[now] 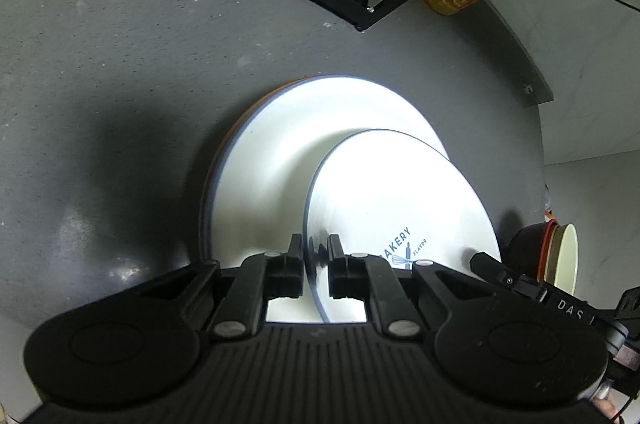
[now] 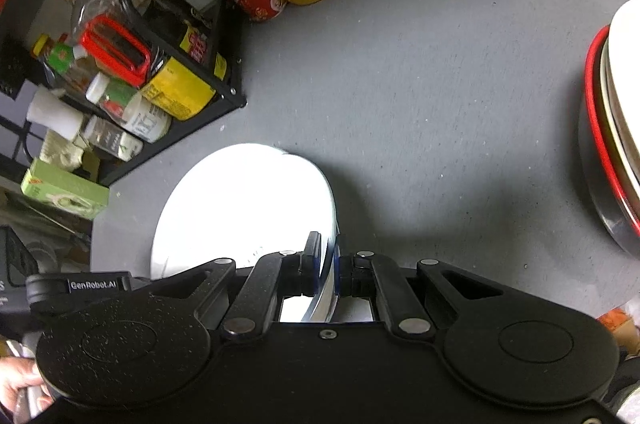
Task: Organize plates and bowls
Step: 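Carry the 'BAKERY' plate onto the plate stack and lower it, then open both grippers to release the 'BAKERY' plate on the stack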
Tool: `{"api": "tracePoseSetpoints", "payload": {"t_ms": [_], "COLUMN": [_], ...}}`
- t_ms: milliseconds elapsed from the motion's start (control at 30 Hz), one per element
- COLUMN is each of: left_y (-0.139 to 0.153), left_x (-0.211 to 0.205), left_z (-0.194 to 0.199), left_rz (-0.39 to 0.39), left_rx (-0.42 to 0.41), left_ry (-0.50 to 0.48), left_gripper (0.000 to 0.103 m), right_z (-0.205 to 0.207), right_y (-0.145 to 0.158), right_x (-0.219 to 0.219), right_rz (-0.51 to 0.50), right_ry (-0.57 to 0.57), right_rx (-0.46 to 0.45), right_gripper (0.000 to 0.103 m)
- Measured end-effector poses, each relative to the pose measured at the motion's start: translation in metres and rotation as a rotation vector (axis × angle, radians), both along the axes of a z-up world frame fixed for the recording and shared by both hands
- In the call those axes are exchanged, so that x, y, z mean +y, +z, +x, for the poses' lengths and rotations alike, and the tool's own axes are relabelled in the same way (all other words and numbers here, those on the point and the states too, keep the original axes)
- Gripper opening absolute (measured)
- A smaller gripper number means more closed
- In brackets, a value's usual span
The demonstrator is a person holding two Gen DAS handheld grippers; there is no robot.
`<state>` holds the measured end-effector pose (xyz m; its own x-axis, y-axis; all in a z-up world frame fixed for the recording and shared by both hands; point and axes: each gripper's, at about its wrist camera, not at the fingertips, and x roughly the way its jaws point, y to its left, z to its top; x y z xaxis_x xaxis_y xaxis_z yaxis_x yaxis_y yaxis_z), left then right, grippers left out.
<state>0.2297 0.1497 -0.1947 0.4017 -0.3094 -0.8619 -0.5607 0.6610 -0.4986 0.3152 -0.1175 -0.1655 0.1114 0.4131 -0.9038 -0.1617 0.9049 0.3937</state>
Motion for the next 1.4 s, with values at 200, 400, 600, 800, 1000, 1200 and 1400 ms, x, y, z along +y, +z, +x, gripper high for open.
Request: {"api": "tracePoseSetpoints", "payload": {"t_ms": [200, 400, 600, 800, 1000, 1200, 1400], "left_y": [-0.004, -0.004, 0.013, 0.045, 0.039, 0.014, 0.006], "left_x": [0.000, -0.003, 0.001, 0.004, 0.007, -0.003, -0.010], "left_z": [0.001, 0.005, 0.008, 0.003, -0.003, -0.003, 0.000], "left_rz": [0.008, 0.047, 0.089, 0.196, 0.223, 0.204, 0.228], "left_rx": [0.016, 0.058, 0.045, -0.021, 0.003, 0.042, 0.046], "left_ry": [-0.001, -0.017, -0.030, -0.050, -0.052, -0.047, -0.048], "left_gripper": [0.010, 0.011, 0.025, 0.064, 0.071, 0.071, 0.068], "right_z": [-0.007, -0.011, -0.013, -0.014, -0.014, -0.017, -0.018], "right_y": [-0.003, -0.005, -0.004, -0.003, -0.003, -0.007, -0.013], "right_x": [0.001, 0.002, 0.003, 0.004, 0.005, 0.010, 0.014], "right_rz": [-0.013, -0.018, -0.026, -0.034, -0.043, -0.062, -0.082], "right_ry": [-0.006, -0.004, 0.006, 0.012, 0.019, 0.043, 0.062], "right_rx": [0.005, 0.005, -0.013, -0.021, -0.028, -0.023, -0.009], "right_gripper": [0.006, 0.006, 0.006, 0.006, 0.007, 0.010, 0.014]}}
